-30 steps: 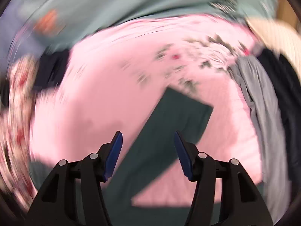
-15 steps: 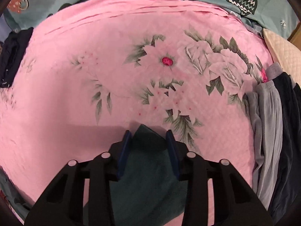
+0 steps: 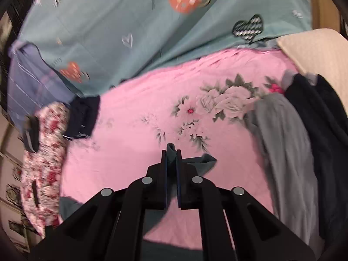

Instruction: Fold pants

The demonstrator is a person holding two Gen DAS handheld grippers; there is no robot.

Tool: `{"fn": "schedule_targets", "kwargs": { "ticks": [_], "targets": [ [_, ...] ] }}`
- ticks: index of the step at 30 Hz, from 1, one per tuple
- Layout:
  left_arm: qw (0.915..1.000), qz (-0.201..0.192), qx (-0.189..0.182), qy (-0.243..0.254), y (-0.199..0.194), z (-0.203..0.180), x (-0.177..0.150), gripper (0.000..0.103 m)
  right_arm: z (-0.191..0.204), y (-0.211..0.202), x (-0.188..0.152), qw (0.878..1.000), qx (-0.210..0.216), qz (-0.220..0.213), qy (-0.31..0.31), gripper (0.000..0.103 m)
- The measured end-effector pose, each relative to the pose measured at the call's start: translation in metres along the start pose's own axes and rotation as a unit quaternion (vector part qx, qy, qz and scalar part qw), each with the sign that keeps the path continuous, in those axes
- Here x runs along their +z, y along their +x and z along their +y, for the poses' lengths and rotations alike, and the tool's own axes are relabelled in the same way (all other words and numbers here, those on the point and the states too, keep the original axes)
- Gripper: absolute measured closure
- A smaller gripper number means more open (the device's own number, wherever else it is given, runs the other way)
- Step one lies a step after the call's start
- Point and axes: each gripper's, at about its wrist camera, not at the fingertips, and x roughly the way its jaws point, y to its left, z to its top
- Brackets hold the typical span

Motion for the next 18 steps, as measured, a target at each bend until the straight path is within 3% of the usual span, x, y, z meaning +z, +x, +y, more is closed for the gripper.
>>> {"fn": "schedule_targets", "kwargs": {
  "ticks": [2, 5, 7, 10, 13, 14, 16, 18],
  "targets": [
    [0.9999, -0.002, -0.004, 0.016, -0.005, -0.008, 0.002, 0.019, -0.018, -0.049, -0.023, 0.999, 0.027, -0.031, 0.019, 0.097],
    [0.9995, 0.006, -0.006, 0.032, -0.008, -0.018, 0.002, 0.018, -0.051, -0.087, -0.058, 0.998, 0.034, -0.053, 0.031, 0.097],
    [0.9991, 0.02, -0.003, 0.036, -0.004, -0.023, 0.001, 0.018, -0.091, -0.096, -0.098, 0.996, 0.03, -0.042, 0.068, 0.097],
    [0.9981, 0.047, 0.0, 0.038, 0.005, -0.028, -0.003, 0.018, -0.144, -0.083, -0.161, 0.994, 0.0, 0.008, 0.109, 0.097],
    [0.9968, 0.066, 0.009, 0.044, 0.013, -0.034, -0.003, 0.018, -0.177, -0.063, -0.21, 0.988, -0.054, 0.077, 0.125, 0.09],
    [0.9964, 0.068, 0.011, 0.049, 0.014, -0.038, -0.003, 0.018, -0.183, -0.066, -0.221, 0.987, -0.043, 0.084, 0.133, 0.084],
    [0.9959, 0.067, 0.014, 0.059, 0.016, -0.045, -0.002, 0.018, -0.185, -0.078, -0.223, 0.985, -0.039, 0.083, 0.143, 0.066],
    [0.9951, 0.068, 0.017, 0.069, 0.018, -0.054, -0.002, 0.018, -0.183, -0.094, -0.215, 0.988, -0.036, 0.064, 0.139, 0.063]
  ]
}}
